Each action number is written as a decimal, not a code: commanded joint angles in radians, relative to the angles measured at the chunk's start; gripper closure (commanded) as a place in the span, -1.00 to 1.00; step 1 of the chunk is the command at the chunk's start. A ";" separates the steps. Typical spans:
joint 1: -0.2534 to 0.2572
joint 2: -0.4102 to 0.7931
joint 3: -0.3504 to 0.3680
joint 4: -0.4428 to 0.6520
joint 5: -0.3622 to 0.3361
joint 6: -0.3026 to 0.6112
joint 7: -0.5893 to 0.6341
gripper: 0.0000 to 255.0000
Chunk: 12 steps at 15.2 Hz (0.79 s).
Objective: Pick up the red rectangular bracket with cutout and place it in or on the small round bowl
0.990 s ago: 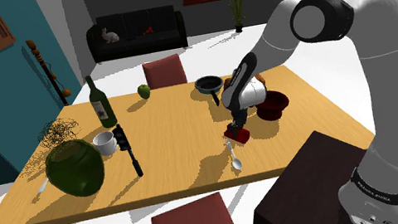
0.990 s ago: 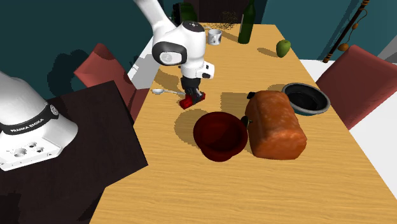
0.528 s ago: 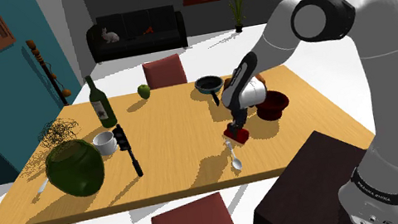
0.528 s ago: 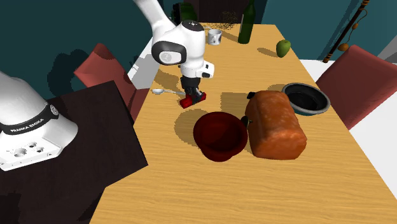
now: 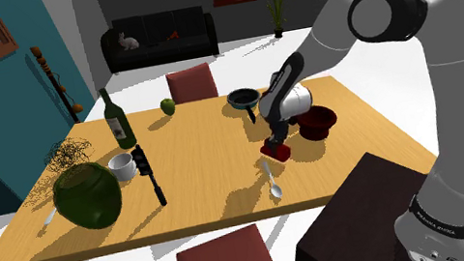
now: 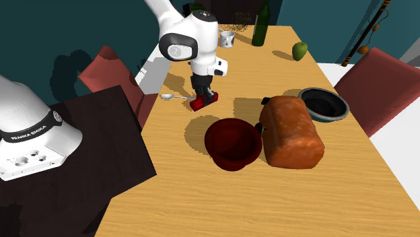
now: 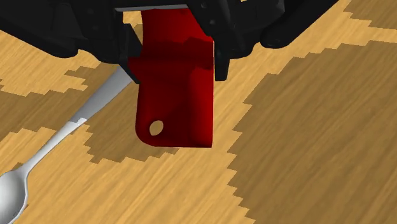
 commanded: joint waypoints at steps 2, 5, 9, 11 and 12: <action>0.008 -0.041 -0.012 -0.012 -0.014 -0.030 0.013 1.00; 0.015 -0.079 -0.022 -0.018 -0.029 -0.060 0.027 1.00; 0.024 -0.128 -0.035 -0.024 -0.050 -0.103 0.046 1.00; 0.027 -0.151 -0.040 -0.025 -0.061 -0.124 0.055 1.00; 0.029 -0.163 -0.043 -0.025 -0.066 -0.135 0.060 1.00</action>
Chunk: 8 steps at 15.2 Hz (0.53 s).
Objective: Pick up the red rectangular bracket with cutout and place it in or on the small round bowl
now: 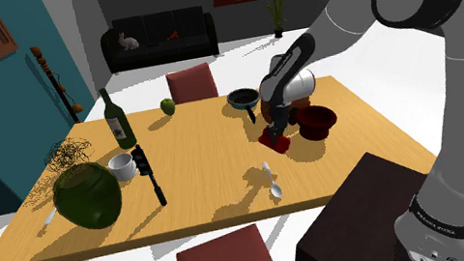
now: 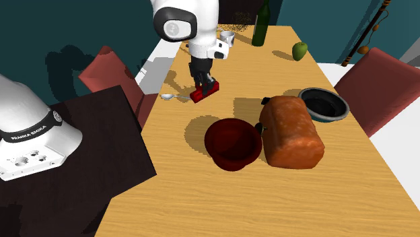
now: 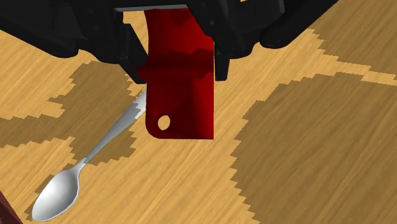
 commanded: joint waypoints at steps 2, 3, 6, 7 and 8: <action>0.005 -0.038 -0.009 0.000 -0.017 -0.037 0.015 1.00; 0.006 -0.049 -0.011 0.001 -0.022 -0.048 0.019 1.00; 0.010 -0.082 -0.017 0.003 -0.038 -0.083 0.033 1.00; 0.011 -0.093 -0.019 0.004 -0.042 -0.094 0.037 1.00; 0.012 -0.103 -0.021 0.006 -0.047 -0.106 0.042 1.00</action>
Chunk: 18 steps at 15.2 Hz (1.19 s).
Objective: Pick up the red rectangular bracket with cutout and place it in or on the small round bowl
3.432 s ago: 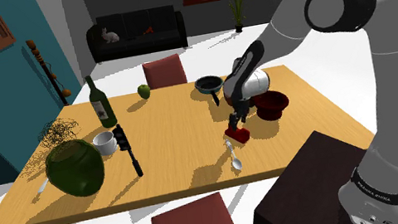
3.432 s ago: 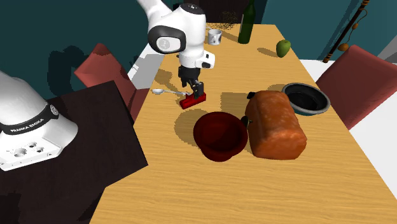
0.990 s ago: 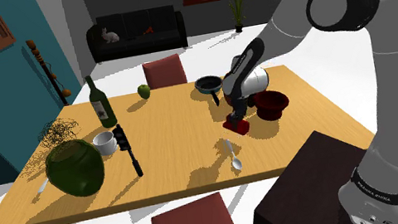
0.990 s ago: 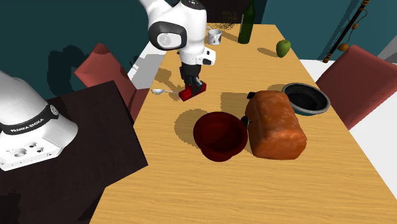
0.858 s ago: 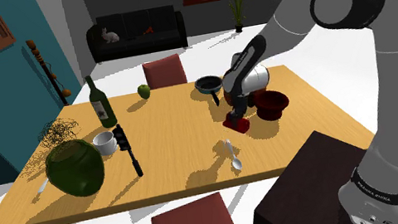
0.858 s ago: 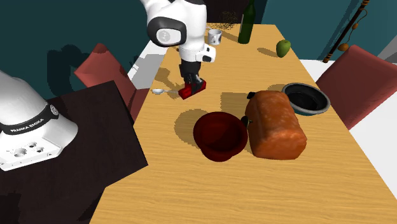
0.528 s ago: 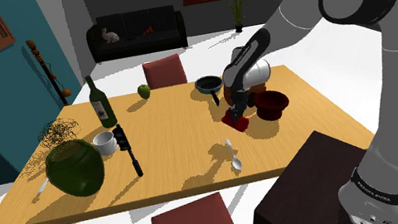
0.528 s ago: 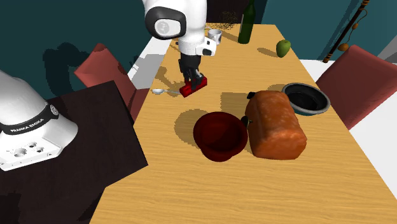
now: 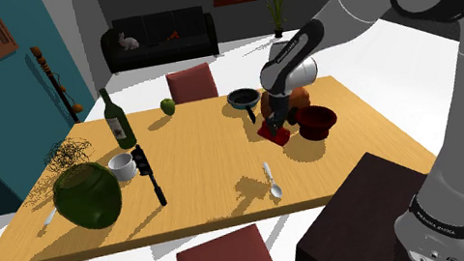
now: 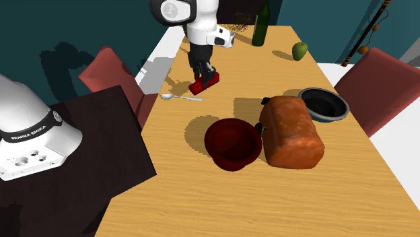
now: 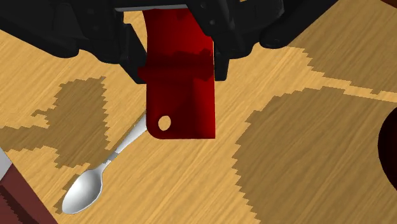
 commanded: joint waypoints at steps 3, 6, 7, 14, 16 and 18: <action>0.002 -0.044 -0.007 0.009 -0.020 -0.051 0.016 1.00; 0.004 -0.065 -0.010 0.014 -0.030 -0.077 0.025 1.00; -0.011 -0.064 -0.020 0.016 -0.028 -0.081 0.000 1.00; -0.116 -0.033 -0.086 0.059 -0.017 -0.116 -0.174 1.00; -0.147 -0.017 -0.103 0.082 -0.012 -0.129 -0.223 1.00; -0.179 0.003 -0.119 0.109 -0.007 -0.144 -0.272 1.00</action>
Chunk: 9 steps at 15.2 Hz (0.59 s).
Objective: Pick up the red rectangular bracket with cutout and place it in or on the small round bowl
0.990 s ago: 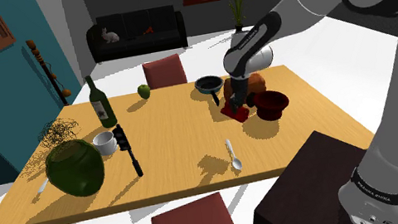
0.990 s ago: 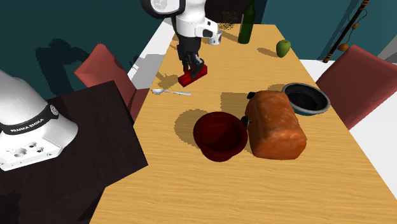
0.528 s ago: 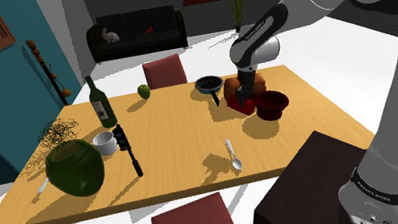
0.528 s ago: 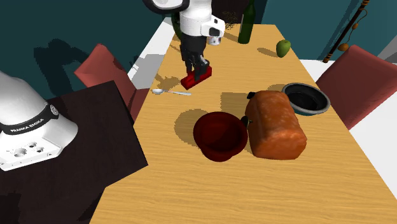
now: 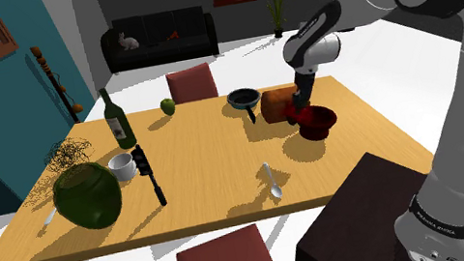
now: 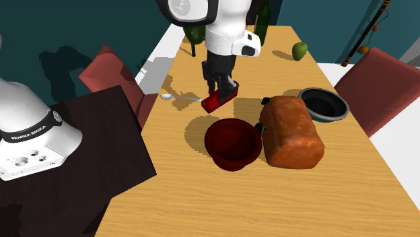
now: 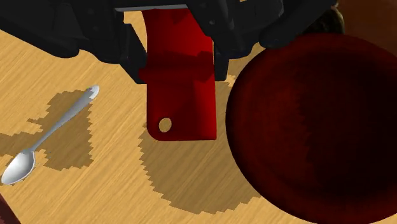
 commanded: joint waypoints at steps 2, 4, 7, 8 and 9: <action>-0.049 0.034 -0.024 0.045 0.010 -0.022 -0.076 1.00; -0.082 0.060 -0.037 0.082 0.017 -0.040 -0.123 1.00; -0.132 0.105 -0.055 0.146 0.030 -0.070 -0.190 1.00; -0.150 0.123 -0.061 0.173 0.034 -0.082 -0.214 1.00; -0.152 0.131 -0.058 0.170 0.039 -0.071 -0.217 1.00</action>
